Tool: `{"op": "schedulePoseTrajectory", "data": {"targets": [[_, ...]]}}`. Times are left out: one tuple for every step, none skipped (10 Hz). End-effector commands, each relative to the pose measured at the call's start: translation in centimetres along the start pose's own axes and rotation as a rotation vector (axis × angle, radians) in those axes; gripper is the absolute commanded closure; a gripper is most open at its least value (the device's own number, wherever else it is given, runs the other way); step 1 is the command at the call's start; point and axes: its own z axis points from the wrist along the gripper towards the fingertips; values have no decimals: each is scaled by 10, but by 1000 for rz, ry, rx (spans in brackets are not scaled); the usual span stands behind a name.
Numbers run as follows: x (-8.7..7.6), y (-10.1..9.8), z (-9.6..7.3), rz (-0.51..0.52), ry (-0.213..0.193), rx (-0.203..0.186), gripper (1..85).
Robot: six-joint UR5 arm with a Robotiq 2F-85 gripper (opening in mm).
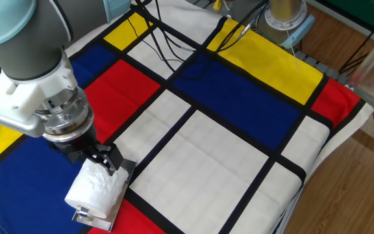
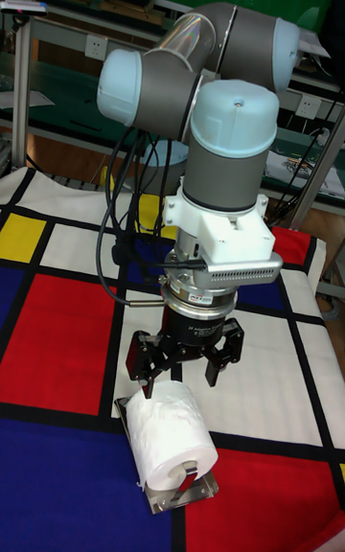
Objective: Take the roll of paper down from the shelf
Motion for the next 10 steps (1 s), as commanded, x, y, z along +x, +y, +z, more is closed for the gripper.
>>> {"op": "schedulePoseTrajectory", "data": {"targets": [[2, -7, 5, 9, 3, 4, 7], [2, -11, 11, 5, -2, 4, 7], [2, -16, 13, 2, 0, 14, 7], [1, -17, 16, 2, -1, 15, 7], [-2, -16, 16, 2, -3, 14, 7], [-1, -15, 16, 5, 3, 13, 7], [1, -15, 16, 10, 11, 12, 7], [2, -15, 16, 1, 14, 13, 7], [2, -17, 16, -13, 16, 19, 7], [2, -17, 16, -23, 16, 21, 7]]}}
